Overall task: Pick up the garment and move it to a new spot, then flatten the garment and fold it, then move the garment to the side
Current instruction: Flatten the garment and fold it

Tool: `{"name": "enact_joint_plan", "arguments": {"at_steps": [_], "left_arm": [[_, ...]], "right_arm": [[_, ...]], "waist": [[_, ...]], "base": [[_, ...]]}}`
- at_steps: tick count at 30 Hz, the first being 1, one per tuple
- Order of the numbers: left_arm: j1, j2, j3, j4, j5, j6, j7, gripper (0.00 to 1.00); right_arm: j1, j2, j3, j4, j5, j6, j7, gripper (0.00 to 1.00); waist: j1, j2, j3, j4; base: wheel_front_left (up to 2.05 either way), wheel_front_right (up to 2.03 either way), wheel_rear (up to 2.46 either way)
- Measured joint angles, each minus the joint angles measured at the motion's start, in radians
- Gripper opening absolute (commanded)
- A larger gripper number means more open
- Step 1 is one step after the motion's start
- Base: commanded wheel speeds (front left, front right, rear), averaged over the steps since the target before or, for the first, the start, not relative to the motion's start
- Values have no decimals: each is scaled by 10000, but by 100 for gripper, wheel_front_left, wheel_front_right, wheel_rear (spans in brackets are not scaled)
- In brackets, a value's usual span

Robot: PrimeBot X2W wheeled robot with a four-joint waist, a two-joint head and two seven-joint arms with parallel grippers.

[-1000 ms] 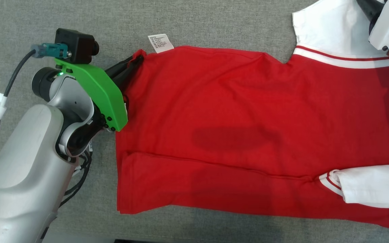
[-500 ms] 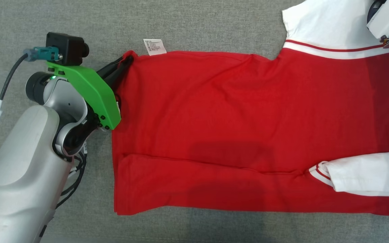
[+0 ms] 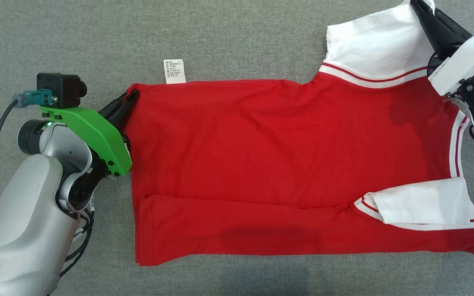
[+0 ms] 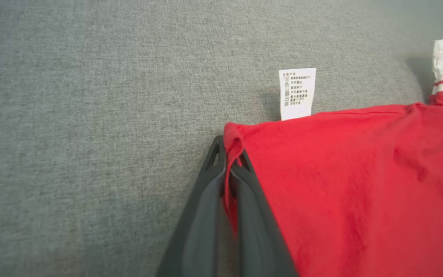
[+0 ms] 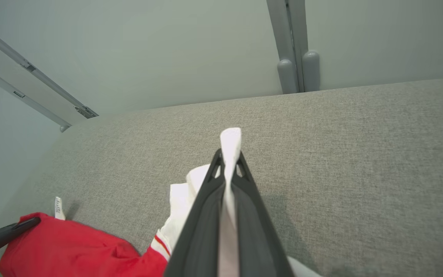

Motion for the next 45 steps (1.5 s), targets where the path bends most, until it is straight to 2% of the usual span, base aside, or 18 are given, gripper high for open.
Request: {"name": "enact_joint_plan", "arguments": {"at_steps": [14, 22, 30, 38, 45], "left_arm": [[658, 92, 130, -249, 17, 13, -489, 0], [717, 213, 161, -520, 199, 61, -794, 0], [1473, 284, 238, -644, 196, 105, -1239, 0], [2127, 295, 318, -769, 86, 104, -1639, 0], [2714, 305, 525, -974, -59, 107, -1971, 0]], "right_arm": [[1248, -322, -548, -1047, 245, -15, -405, 0], [2065, -305, -451, -1590, 328, -15, -424, 0], [2890, -322, -499, -1954, 337, -44, -541, 0], [3942, -263, -589, -2460, 500, -261, -803, 0], [5156, 90, -616, -2815, 746, -558, -1047, 0]], "waist": [[0, 0, -873, -520], [0, 0, -994, -559], [0, 0, -1241, -607], [-1, 0, -1633, -694], [-1, 0, -1985, -788]], "base": [[0, 0, 0], [0, 0, 0], [0, 0, 0], [0, 0, 0], [0, 0, 0]]}}
